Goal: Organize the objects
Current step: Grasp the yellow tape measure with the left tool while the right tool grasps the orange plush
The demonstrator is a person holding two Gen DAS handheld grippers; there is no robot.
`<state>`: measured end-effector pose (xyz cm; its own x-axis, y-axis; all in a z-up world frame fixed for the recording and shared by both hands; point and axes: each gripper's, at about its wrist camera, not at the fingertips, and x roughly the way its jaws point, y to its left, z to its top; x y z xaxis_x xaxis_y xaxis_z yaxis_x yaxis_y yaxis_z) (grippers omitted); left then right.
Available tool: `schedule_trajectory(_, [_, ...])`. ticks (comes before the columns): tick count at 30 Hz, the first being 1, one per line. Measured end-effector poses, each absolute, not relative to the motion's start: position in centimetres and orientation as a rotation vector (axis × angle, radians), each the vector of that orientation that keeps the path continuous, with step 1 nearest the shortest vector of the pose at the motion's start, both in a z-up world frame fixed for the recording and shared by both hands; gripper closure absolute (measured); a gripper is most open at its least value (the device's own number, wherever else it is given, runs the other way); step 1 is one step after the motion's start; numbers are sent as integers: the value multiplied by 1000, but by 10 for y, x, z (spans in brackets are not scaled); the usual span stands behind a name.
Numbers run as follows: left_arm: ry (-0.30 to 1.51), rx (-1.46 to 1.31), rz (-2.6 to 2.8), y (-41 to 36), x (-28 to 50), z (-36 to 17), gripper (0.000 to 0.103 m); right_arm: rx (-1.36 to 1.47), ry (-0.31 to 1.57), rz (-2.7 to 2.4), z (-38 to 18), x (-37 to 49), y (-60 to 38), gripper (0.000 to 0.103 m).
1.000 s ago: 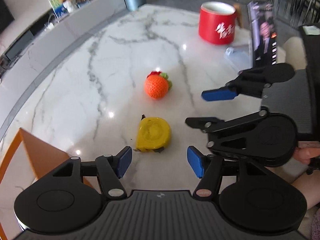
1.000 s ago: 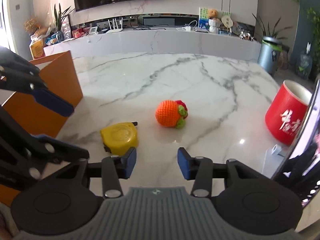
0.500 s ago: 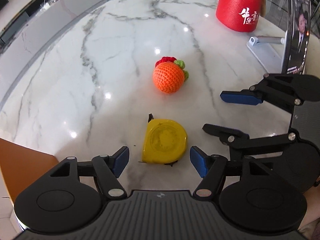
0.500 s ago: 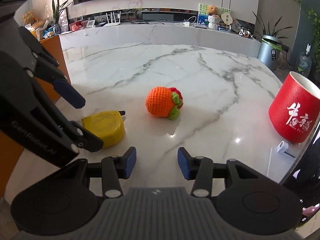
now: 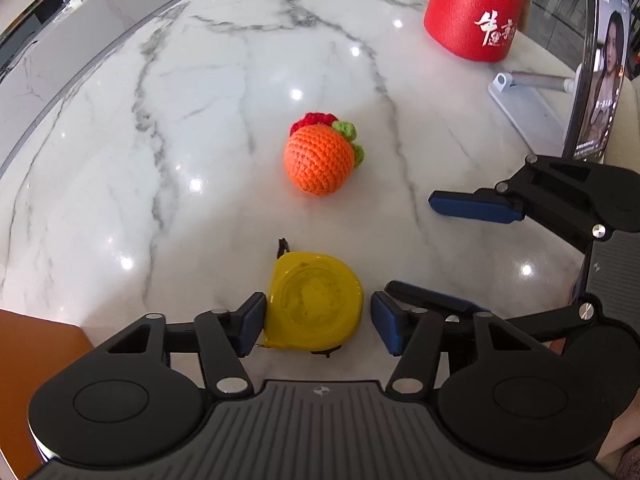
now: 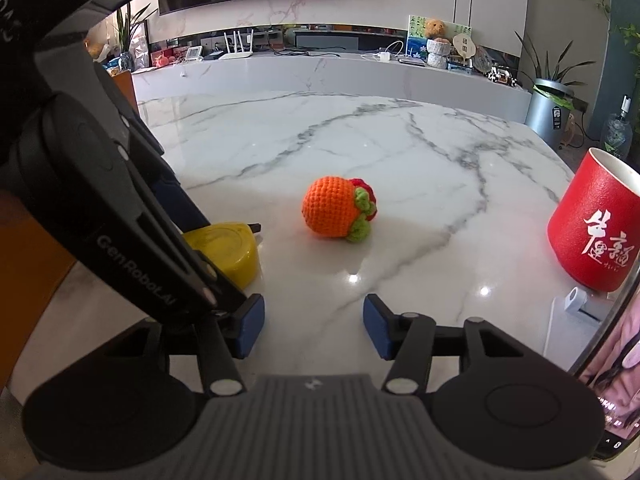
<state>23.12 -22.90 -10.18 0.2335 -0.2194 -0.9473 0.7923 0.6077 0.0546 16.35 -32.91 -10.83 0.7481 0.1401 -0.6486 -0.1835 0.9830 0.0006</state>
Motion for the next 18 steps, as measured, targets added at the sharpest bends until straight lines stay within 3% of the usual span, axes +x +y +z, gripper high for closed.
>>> schedule_trajectory(18, [1056, 383, -576, -198, 254, -74, 43, -98, 585, 102, -88, 191, -327, 44])
